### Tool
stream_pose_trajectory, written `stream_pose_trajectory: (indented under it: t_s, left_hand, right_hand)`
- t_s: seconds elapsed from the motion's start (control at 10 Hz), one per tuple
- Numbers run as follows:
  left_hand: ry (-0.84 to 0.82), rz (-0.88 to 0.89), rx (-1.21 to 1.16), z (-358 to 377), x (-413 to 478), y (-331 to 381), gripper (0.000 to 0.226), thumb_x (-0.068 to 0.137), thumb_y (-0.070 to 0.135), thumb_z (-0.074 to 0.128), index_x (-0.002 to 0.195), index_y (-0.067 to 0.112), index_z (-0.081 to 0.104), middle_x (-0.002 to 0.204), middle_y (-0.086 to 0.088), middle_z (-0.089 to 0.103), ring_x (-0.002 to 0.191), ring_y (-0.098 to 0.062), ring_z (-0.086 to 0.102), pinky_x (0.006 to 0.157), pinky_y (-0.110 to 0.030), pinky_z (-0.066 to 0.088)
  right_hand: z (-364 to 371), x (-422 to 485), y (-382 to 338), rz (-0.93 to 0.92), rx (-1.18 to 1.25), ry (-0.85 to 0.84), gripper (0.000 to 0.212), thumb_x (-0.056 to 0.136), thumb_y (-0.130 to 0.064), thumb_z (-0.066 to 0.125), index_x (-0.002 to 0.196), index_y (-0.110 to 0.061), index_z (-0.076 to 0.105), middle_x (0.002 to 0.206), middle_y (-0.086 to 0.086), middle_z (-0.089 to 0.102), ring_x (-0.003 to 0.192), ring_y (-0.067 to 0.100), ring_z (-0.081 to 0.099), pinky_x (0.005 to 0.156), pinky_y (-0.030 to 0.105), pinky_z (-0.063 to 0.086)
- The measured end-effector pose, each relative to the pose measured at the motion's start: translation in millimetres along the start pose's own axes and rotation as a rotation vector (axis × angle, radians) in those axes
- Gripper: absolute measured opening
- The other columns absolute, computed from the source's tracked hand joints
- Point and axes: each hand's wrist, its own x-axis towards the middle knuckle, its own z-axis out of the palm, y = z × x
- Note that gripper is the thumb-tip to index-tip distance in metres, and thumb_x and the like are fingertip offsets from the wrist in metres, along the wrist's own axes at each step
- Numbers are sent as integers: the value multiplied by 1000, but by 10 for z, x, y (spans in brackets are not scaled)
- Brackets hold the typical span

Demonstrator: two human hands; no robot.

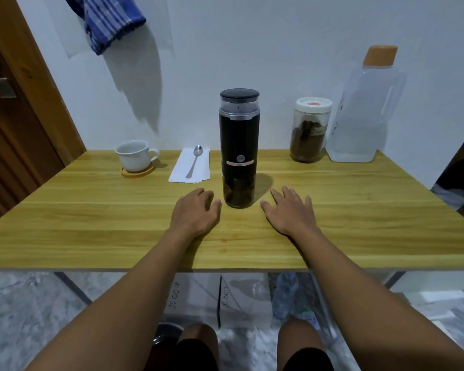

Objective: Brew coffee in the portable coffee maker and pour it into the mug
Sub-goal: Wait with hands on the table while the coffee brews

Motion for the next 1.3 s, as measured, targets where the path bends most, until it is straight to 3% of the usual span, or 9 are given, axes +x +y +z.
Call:
stream_pose_trajectory:
  t_s: [1.3]
  left_hand:
    - [-22, -52, 28, 21, 17, -26, 55, 101, 53, 44, 148, 25, 49, 159, 0, 39, 145, -23, 37, 117, -45, 31]
  right_hand:
    - [15, -20, -71, 40, -8, 15, 66, 99, -62, 21, 157, -30, 20, 166, 2, 8, 153, 22, 2, 120, 55, 0]
